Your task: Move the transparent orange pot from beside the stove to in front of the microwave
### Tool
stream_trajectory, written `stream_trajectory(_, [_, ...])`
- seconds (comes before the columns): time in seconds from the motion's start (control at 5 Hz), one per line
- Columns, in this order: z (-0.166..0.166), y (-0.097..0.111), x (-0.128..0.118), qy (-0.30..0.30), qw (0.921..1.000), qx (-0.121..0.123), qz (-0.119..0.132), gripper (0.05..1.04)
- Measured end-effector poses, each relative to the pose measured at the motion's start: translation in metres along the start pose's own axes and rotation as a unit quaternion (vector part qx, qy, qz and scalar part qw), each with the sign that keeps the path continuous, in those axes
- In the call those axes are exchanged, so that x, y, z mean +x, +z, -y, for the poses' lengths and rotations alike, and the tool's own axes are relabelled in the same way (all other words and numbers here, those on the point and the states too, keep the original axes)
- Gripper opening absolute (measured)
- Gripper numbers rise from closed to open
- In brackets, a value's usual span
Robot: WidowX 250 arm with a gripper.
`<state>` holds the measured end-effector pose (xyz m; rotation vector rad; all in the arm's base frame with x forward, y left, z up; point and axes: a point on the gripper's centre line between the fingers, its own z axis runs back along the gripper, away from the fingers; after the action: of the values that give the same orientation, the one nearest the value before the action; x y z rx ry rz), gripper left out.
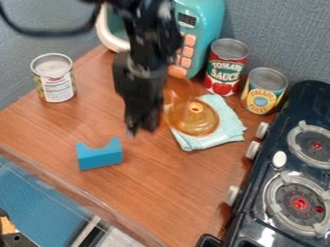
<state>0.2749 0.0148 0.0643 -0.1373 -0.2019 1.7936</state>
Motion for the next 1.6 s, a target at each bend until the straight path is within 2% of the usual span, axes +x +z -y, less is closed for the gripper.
stream_trajectory(0.2, [0.035, -0.014, 0.025, 0.056, 0.9984, -0.005, 0.007, 0.079])
stream_trajectory(0.4, [0.058, -0.038, 0.052, 0.100, 0.9945, 0.014, 0.028, 0.079])
stream_trajectory(0.6, [0.072, -0.058, 0.065, 0.117, 0.9922, 0.017, 0.041, 0.079])
stream_trajectory(0.8, [0.077, -0.080, 0.067, 0.122, 0.9905, 0.039, 0.052, 0.079])
stream_trajectory(1.0, [0.082, -0.096, 0.067, 0.119, 0.9901, 0.050, 0.054, 0.079])
stream_trajectory(1.2, [0.086, -0.098, 0.069, 0.122, 0.9891, 0.056, 0.060, 0.114])
stream_trajectory(1.4, [0.084, -0.099, 0.067, 0.120, 0.9891, 0.066, 0.053, 0.300])
stream_trajectory(1.6, [0.081, -0.099, 0.066, 0.123, 0.9893, 0.071, 0.033, 0.589])
